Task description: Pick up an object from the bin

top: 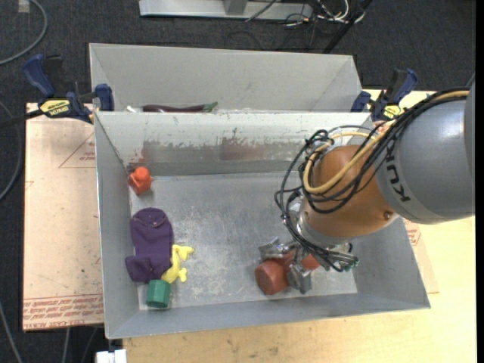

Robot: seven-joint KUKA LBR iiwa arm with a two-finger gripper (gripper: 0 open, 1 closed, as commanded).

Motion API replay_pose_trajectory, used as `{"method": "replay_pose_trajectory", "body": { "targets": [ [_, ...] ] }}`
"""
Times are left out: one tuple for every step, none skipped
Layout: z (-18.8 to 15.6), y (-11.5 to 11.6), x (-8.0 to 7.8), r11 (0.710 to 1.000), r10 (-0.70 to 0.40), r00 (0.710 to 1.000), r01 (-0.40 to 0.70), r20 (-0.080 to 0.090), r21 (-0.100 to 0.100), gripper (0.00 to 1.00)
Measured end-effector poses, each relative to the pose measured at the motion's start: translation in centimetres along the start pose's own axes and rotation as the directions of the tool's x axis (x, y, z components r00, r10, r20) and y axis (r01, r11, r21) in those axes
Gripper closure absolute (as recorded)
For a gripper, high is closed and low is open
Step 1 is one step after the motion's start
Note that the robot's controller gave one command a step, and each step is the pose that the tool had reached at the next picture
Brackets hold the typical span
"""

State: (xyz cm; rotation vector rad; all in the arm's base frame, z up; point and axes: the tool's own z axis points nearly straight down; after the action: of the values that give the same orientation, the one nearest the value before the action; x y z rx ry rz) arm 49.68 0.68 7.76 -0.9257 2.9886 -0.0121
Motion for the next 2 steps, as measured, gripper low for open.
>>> {"method": "replay_pose_trajectory", "body": {
  "targets": [
    [-0.64,0.12,0.02,1.000,-0.001,1.000,0.001,0.000,-0.002,1.00],
    [-1.58,0.27,0.05,1.000,-0.001,1.000,0.001,-0.003,-0.006,1.00]
  ]
}}
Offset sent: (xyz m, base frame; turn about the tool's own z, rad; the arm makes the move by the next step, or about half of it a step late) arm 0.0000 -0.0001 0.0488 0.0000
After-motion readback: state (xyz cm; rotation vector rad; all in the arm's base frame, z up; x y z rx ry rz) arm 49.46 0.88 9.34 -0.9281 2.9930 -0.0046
